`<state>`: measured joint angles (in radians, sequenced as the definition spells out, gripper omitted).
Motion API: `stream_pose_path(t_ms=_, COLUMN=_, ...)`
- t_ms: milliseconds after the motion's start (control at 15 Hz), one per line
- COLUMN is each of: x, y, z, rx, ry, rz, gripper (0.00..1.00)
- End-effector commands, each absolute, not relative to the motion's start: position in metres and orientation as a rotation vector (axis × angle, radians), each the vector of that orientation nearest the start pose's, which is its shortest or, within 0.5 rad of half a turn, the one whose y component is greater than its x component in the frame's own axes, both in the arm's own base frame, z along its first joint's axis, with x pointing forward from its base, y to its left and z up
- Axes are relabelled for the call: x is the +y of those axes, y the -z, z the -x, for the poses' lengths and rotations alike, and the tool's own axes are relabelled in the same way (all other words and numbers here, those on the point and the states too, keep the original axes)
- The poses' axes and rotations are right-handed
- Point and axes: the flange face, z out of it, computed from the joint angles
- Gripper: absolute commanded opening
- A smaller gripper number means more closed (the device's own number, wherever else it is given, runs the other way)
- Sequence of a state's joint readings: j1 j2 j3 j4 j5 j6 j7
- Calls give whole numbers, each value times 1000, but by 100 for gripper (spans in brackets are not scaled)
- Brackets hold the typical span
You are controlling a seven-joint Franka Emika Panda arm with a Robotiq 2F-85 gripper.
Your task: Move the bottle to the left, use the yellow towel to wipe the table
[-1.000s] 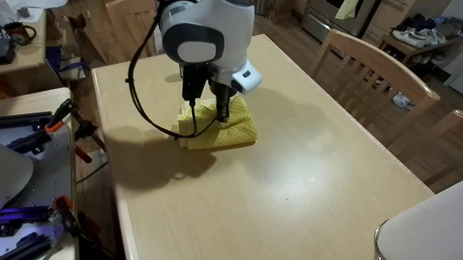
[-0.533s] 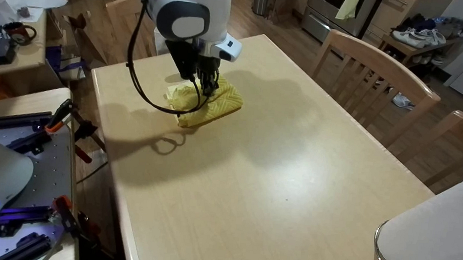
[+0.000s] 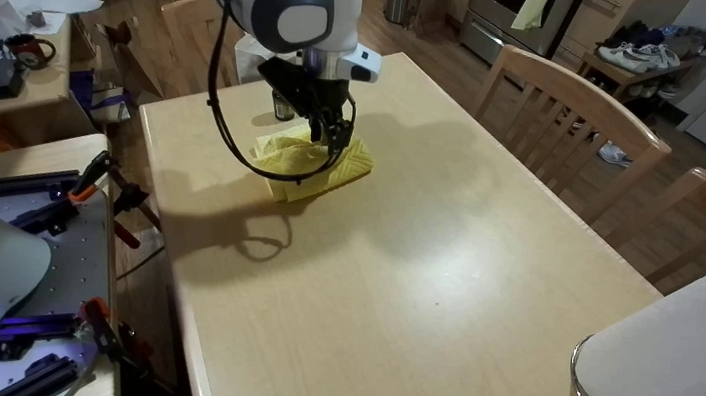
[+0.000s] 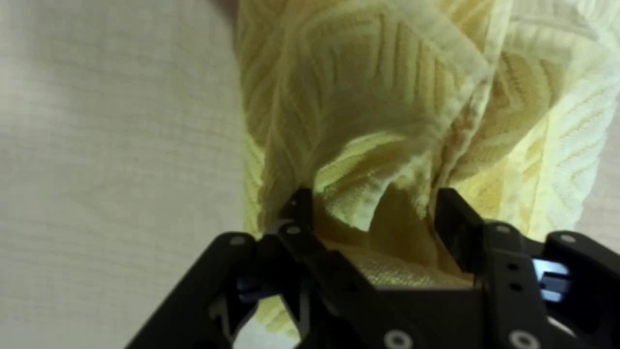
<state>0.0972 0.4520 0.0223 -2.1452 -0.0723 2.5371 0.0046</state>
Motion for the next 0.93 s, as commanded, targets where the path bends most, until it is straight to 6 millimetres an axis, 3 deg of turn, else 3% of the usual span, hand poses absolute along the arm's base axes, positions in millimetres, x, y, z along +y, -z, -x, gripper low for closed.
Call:
stream_pose_path(t_ms=0, x=55, y=-224, z=-555, rx=-318, ry=-43, rz=3224, gripper=97)
stream_pose_path(t_ms=733, x=29, y=-336, z=-537, rx=-341, ry=244, rz=3024, gripper=100)
stream_pose_path(t_ms=800, x=27, y=-344, z=-535, rx=-363, ry=262, rz=2983, gripper=100)
stream_pose_path(t_ms=867, x=32, y=-329, z=-549, rx=-314, ry=237, rz=3040, gripper=100)
